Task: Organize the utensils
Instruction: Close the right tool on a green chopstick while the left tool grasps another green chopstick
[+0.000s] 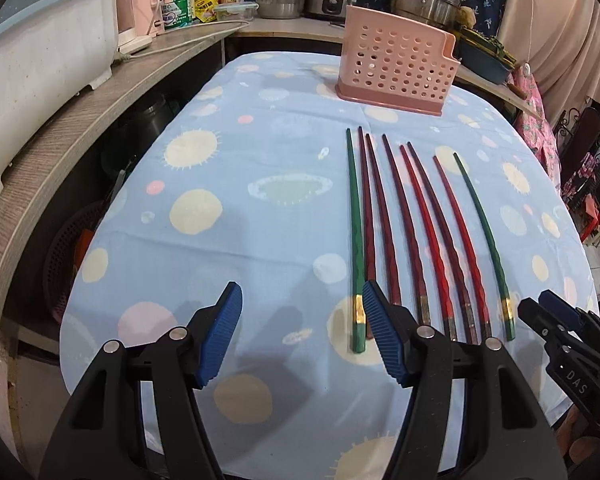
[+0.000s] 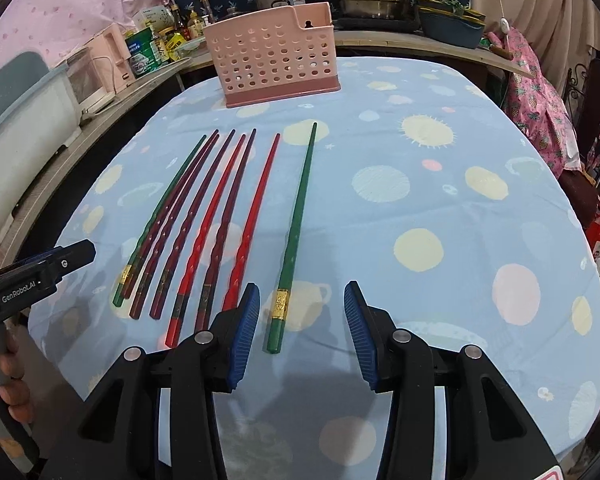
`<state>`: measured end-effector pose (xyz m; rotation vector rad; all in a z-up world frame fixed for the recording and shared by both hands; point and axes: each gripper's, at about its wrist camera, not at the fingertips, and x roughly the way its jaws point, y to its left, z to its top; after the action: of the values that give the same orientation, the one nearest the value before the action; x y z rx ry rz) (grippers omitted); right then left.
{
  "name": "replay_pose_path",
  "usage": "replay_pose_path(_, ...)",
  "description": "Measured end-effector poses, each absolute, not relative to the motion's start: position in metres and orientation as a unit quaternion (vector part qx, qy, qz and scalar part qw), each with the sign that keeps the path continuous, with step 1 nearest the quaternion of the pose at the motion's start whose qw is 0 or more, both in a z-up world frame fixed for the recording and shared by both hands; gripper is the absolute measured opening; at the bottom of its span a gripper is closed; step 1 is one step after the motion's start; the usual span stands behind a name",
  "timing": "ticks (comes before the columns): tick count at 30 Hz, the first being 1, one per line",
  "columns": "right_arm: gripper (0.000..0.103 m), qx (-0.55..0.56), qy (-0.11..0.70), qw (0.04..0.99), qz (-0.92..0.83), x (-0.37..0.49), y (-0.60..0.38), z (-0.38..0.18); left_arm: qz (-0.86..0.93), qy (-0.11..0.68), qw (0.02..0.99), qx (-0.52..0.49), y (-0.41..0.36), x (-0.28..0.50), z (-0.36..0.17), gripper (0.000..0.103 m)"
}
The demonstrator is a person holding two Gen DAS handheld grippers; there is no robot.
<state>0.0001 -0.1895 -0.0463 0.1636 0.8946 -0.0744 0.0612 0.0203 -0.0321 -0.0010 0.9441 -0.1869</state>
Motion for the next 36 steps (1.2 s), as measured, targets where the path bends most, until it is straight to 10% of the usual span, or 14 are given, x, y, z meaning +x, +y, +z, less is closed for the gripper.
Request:
replay_pose_path(16,0.008,0.076,0.447,0.890,-0.039,0.004,-0.188,-0.062,-0.104,0.471,0.876,0.016,0.008,0.054,-0.049,0.059)
replay_pose_path(36,0.008,0.076,0.448,0.890,-0.039,0.005,-0.189,-0.063,-0.083,0.485,0.870,0.018,0.010,0.065,-0.062,0.061)
